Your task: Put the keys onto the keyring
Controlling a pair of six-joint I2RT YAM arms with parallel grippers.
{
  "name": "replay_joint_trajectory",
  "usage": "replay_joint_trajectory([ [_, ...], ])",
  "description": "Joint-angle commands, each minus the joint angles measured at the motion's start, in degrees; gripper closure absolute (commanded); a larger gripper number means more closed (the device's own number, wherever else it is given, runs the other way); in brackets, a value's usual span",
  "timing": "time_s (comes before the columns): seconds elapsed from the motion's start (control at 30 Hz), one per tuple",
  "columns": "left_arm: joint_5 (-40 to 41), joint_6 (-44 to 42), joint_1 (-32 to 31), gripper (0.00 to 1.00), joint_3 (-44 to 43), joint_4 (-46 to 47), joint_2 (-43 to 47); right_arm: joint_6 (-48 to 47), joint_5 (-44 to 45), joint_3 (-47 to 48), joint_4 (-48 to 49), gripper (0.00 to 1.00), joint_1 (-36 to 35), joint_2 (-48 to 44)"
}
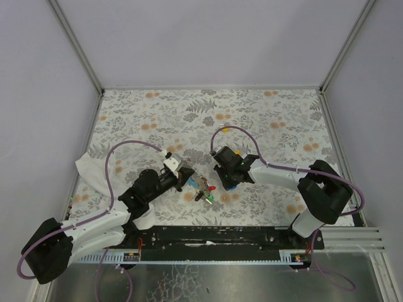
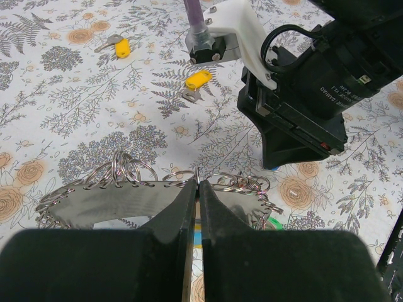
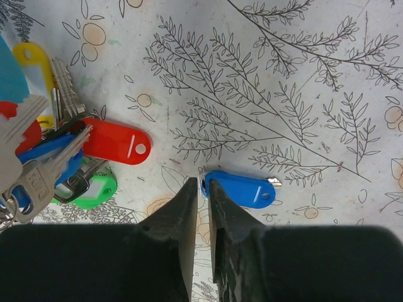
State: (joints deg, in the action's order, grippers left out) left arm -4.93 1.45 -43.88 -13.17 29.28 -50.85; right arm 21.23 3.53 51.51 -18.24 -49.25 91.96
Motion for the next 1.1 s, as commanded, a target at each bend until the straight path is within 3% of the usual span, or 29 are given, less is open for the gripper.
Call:
replay_joint_trajectory([
  [0.0,0.89,-0.87,-0.21,1.00,-1.06,3.69,0.20,0.56,-0.10,2.27,-1.18,0.81,-0.38,0.45],
  [0.37,0.95,-0.87,-0.25,1.00,-1.07,3.59,0.17,0.48,-0.41,2.74,-1.71,0.83,-0.40,2.10],
  [0.63,0.90,-0.93,-0.27,1.00,-1.07,3.51,0.28,0.00,-0.54,2.97,-2.57,0.92,-0.36,1.92],
  [0.8,0.61,-0.93,-0.26,1.00,-1.04,3.59,0.28,-2.11,-1.55,1.95,-1.92,1.00,-0.37,-0.60],
  [1.07,-2.70,-1.46,-0.29,1.00,-1.38,3.26,-0.08,-10.47,-6.29,-1.37,3.08,1.00,-0.38,-10.06],
])
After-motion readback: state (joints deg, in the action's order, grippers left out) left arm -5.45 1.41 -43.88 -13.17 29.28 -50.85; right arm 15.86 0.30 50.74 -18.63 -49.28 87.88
